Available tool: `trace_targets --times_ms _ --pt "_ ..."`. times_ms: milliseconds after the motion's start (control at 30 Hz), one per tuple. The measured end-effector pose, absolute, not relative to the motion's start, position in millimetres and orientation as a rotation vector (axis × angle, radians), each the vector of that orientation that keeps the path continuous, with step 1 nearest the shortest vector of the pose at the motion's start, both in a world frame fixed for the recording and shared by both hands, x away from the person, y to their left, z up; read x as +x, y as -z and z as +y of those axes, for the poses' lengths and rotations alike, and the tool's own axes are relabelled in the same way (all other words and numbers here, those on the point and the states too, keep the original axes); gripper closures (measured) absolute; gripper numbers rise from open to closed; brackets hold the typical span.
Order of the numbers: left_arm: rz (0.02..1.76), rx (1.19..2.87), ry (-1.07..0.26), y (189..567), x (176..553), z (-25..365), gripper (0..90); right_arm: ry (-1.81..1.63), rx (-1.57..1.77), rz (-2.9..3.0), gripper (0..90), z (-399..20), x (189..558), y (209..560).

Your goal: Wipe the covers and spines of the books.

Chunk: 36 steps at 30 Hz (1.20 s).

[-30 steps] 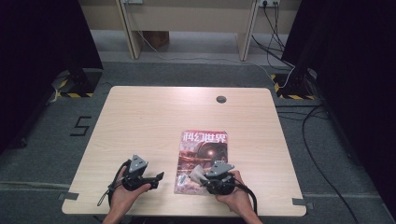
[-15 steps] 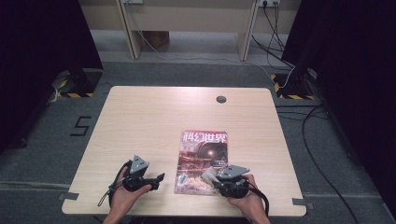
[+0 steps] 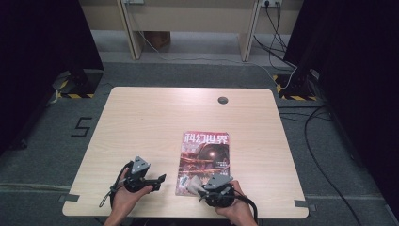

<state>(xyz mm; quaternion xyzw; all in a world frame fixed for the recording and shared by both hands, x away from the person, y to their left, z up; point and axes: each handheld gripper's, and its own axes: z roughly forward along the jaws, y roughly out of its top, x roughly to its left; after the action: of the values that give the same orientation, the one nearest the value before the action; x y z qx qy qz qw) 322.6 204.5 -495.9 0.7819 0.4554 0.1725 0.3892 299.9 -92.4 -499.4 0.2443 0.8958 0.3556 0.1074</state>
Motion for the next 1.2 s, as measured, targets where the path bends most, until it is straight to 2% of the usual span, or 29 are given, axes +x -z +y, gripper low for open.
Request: trace_targets --times_ms 200,567,933,1200 --pt "1.156 1.985 -0.438 496 321 204 21.8 -1.063 0.77 2.636 72.9 -103 303 499" --pt "1.136 2.003 -0.419 498 319 200 21.4 -0.997 0.978 2.509 73.6 -155 323 497" --pt "1.085 2.027 -0.356 503 314 181 20.4 -1.007 0.86 2.567 72.9 -131 308 498" --pt "1.04 2.065 -0.33 507 310 166 19.6 -1.013 0.961 2.52 73.5 -144 325 498"
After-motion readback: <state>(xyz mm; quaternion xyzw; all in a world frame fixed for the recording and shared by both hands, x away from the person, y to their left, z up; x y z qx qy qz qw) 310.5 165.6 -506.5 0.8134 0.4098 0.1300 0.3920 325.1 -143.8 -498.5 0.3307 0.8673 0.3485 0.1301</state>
